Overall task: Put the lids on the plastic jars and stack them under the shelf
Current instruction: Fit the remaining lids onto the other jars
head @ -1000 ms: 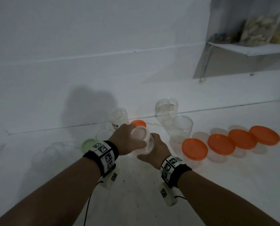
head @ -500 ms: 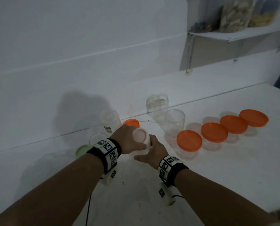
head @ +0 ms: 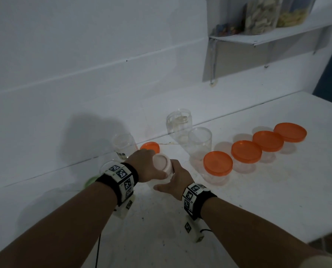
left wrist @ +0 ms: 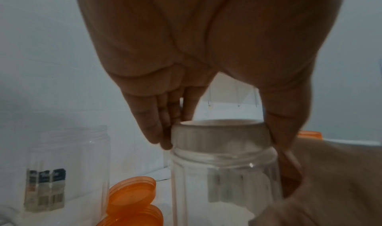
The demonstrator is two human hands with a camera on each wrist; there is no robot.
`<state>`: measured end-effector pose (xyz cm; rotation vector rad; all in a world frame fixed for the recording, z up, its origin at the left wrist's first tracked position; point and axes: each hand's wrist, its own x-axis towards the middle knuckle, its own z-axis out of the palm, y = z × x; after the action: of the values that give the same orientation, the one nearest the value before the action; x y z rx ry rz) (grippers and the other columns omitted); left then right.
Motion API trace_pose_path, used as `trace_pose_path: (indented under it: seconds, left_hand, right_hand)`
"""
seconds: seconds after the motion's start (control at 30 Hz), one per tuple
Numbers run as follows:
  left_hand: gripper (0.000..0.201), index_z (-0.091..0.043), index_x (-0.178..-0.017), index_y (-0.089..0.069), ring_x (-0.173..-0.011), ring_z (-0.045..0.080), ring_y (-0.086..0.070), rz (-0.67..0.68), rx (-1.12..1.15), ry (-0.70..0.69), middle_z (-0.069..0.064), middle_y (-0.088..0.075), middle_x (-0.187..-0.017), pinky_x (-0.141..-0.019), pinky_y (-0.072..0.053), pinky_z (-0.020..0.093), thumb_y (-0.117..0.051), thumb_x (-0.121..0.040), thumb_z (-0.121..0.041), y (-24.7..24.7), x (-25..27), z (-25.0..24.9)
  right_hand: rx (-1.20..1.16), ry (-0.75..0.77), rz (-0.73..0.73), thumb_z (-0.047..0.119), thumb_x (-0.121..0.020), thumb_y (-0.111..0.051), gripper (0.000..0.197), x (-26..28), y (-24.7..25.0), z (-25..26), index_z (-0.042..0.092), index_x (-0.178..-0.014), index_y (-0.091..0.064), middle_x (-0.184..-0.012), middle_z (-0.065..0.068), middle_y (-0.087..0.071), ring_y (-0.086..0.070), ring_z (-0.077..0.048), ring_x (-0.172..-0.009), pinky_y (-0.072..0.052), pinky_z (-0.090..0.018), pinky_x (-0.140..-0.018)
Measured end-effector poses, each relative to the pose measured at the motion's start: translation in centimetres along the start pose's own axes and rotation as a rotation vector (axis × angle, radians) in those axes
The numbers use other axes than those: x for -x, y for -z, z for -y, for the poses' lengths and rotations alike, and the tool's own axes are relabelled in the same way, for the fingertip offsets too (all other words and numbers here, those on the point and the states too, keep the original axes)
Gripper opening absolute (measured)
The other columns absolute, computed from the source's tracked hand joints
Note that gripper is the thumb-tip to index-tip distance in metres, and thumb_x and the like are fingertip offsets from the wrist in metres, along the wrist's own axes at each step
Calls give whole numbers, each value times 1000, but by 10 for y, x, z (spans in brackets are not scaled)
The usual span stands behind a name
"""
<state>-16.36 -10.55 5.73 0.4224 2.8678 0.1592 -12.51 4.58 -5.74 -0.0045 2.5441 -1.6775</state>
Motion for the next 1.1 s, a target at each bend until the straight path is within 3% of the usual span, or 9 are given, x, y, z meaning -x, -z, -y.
trace_pose_path:
  seconds: [0.13, 0.23, 0.33, 0.43, 0.5, 0.6, 0.67, 0.8, 1.1]
  left_hand:
    - [106, -30, -162, -27, -150, 26, -35, 168, -33, -173, -1, -34, -165, -117, -38, 47, -87, -74, -27, 6, -3, 6]
    - [114, -36, -162, -19, -157, 26, -17, 90, -38, -181, -3, -18, -171, -122, -25, 57, -80, -70, -62, 5, -2, 0]
    - [106, -19, -138, -52, -121, 28, -59, -82, -115, 98, 6, -58, -135, -98, -52, 49, -46, -69, -99, 5, 5, -18]
    - [80, -16, -91, -63, -80, 18, -66, -8, -183, 110, 2, -67, -94, -74, -58, 36, -47, -76, -93, 4, 3, -20]
    - [65, -23, -118, -64, -111, 22, -63, 77, -100, 5, 4, -64, -129, -92, -55, 40, -70, -76, -72, 6, -4, -10]
    - [114, -35, -162, -22, -156, 26, -21, 172, -33, -126, -2, -22, -170, -120, -29, 57, -77, -65, -62, 5, -6, -5]
    - [110, -31, -156, -32, -147, 29, -37, 12, -71, -28, 2, -35, -161, -113, -39, 57, -63, -65, -85, 4, 0, -10]
    - [87, -15, -84, -66, -73, 17, -68, -39, -143, 125, 1, -69, -82, -72, -60, 37, -47, -70, -98, 2, 4, -17]
    - [58, -19, -85, -65, -77, 13, -63, 23, -64, -15, -3, -67, -86, -69, -54, 33, -78, -67, -73, 6, -10, -4]
  right_hand:
    - [14, -3, -2, 48, -59, -97, 96, 0, 0, -1, 38, -136, -41, -121, 16, -60, -60, -8, -108, -50, -25, -90]
    - [13, -12, -3, 48, -60, -97, 94, 0, 1, 0, 38, -135, -41, -115, 18, -60, -61, -10, -107, -52, -27, -89]
    - [36, -18, 4, 46, -64, -95, 89, 0, 1, 1, 36, -133, -39, -106, 21, -54, -58, -10, -103, -47, -26, -85]
    - [41, -12, 6, 47, -64, -95, 89, 0, 1, 1, 36, -133, -40, -109, 19, -57, -59, -11, -103, -48, -26, -84]
    - [29, -12, 5, 47, -62, -96, 92, 0, 1, 0, 36, -136, -41, -113, 18, -58, -60, -11, -105, -51, -27, -87]
    - [28, -11, 1, 49, -62, -96, 94, -1, 1, -1, 36, -137, -41, -117, 16, -59, -61, -12, -109, -52, -28, -90]
    - [36, -8, 3, 48, -63, -96, 91, -1, 1, 0, 35, -134, -41, -112, 17, -59, -60, -11, -105, -51, -26, -85]
    - [41, -18, 11, 45, -65, -95, 91, 0, 3, 2, 33, -137, -41, -108, 20, -55, -57, -10, -103, -47, -24, -85]
    - [76, -34, -23, 50, -59, -95, 89, 0, 0, 6, 34, -129, -42, -110, 15, -60, -60, -10, -97, -50, -25, -77]
